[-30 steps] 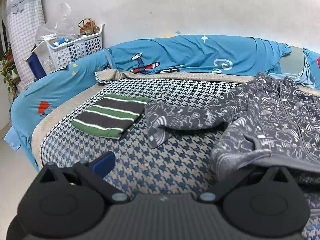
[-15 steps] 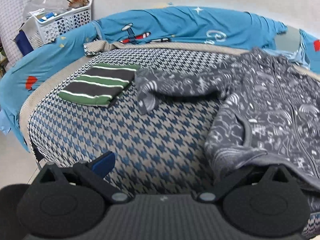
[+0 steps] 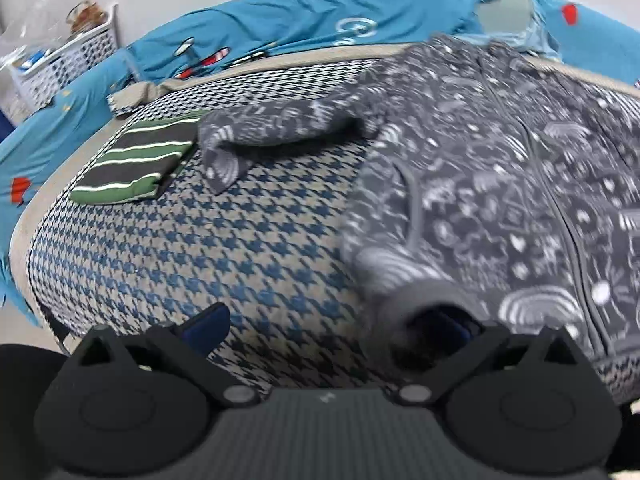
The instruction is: Fold clothes
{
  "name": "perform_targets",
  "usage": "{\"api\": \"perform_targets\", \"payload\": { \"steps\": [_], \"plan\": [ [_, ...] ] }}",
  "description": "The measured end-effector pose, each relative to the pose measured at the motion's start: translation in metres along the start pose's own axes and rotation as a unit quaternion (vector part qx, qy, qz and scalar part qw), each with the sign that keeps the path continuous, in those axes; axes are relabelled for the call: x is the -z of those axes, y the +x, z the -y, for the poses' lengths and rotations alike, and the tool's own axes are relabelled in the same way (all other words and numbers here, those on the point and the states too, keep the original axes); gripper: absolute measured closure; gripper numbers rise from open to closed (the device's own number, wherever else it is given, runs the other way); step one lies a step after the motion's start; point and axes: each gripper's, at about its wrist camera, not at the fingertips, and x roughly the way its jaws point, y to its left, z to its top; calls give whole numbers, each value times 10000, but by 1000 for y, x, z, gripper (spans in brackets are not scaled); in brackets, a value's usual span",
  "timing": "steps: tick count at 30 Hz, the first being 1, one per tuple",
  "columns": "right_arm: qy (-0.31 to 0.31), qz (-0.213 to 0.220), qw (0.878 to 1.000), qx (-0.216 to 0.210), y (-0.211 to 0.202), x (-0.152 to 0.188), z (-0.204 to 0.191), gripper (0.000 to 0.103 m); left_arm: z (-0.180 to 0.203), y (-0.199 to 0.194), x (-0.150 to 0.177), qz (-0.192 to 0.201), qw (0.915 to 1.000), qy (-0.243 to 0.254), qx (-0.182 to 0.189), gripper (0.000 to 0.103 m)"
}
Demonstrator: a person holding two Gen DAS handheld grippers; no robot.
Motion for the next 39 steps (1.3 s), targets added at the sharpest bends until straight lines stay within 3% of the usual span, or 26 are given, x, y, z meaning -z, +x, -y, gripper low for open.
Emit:
{"api": "perform_targets", "payload": {
  "steps": [5, 9, 16, 26, 33, 36, 39],
  "plan": [
    [-133, -277, 9995, -24, 5, 1, -2, 38, 6, -5, 7, -31, 9998, 66, 160, 0],
    [-100, -256, 9996, -99, 0, 4, 0, 38, 9, -16, 10, 142, 9995, 93, 250, 0],
    [338, 178, 9986, -376, -22, 10, 12, 38, 7, -34, 9, 417, 9981, -99, 435, 0],
    [426, 644, 9961, -416, -46, 11, 11, 38, 2, -52, 6, 675, 9953, -221, 652, 0],
    [301, 650, 9937, -862, -35, 1, 5, 68, -10, -45, -12, 801, 9939, -424, 630, 0],
    [101, 663, 9919, -1079, -27, -5, -5, 77, -6, -40, -21, 861, 9933, -414, 657, 0],
    [-72, 618, 9903, -1244, -20, -12, -17, 79, 1, -33, -28, 893, 9924, -382, 757, 0]
  ]
}}
